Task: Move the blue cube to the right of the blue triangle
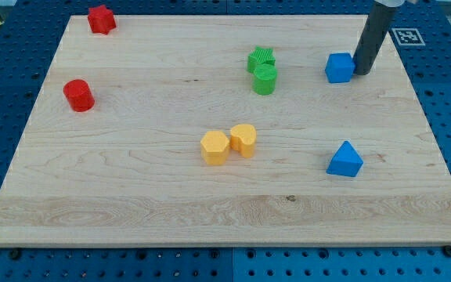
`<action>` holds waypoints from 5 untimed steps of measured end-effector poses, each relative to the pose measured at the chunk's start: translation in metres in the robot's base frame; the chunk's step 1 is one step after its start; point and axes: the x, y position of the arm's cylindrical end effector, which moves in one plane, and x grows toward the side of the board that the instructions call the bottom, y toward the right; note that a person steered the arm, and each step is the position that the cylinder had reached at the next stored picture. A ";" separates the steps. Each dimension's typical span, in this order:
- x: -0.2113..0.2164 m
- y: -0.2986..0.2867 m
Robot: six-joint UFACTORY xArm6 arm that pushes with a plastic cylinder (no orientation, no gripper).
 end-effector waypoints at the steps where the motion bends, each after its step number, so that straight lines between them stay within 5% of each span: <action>1: 0.028 0.000; 5: 0.066 -0.011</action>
